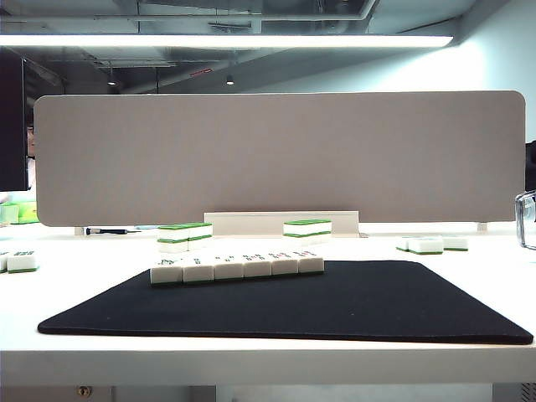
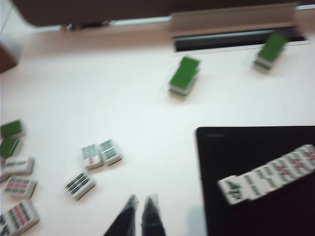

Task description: Align six mahjong tiles in a row on the table.

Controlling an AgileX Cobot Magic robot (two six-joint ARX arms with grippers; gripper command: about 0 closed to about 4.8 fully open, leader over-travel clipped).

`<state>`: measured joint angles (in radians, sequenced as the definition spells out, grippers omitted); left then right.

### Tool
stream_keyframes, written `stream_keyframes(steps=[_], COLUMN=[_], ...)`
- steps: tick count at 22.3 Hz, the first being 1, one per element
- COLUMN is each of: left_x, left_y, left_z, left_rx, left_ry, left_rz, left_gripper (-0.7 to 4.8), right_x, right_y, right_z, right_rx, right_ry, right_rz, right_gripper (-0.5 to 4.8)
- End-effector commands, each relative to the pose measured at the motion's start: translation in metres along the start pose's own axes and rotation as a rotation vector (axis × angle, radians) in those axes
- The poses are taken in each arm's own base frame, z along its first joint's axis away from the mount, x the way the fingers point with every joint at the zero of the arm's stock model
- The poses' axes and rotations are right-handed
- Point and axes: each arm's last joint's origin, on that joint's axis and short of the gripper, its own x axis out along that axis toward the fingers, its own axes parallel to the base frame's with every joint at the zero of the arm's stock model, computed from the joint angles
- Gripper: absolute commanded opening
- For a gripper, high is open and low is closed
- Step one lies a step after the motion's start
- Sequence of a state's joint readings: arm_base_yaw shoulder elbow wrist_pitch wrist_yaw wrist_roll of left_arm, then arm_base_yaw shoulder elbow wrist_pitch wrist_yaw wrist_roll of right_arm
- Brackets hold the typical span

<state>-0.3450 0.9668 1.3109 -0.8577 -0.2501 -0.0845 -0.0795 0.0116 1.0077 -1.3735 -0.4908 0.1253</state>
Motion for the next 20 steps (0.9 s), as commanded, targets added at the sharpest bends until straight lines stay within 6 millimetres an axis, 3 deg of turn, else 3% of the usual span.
stream_keyframes(steps=[1,3,7,11,15,20], left_x=[0.015,0.021,0.041,0.049,0.055,0.062], left_y=[0.012,0.017,0.025,0.031,0.036,0.041], left_z=[-0.034,-0.052,-0.128,-0.178,-0.212,-0.239], left_rx=[-0.060,-0.081,-0.143,-0.177,-0.193,-0.206], left_ry=[-0.054,-0.092,-0.275,-0.375,-0.443,-0.458], left_rz=[0.068,0.091,0.144,0.185,0.199,0.238], left_gripper=[0.21,0.21,0.21,0.21,0.21,0.21], right_x=[-0.003,-0.003,-0.003,-0.003,-0.003,-0.003], right_y=[0.001,0.001,0.001,0.001,0.001,0.001], right_z=[0.000,0.000,0.000,0.000,0.000,0.000], right_rx=[-0.018,-0.018,-0.018,-0.018,-0.018,-0.018], right_ry=[-0.028,-0.028,-0.028,-0.028,-0.028,-0.028], right_rz=[0.005,0.005,0.005,0.005,0.005,0.005], right_gripper=[-0.01,-0.01,-0.01,-0.01,-0.01,-0.01])
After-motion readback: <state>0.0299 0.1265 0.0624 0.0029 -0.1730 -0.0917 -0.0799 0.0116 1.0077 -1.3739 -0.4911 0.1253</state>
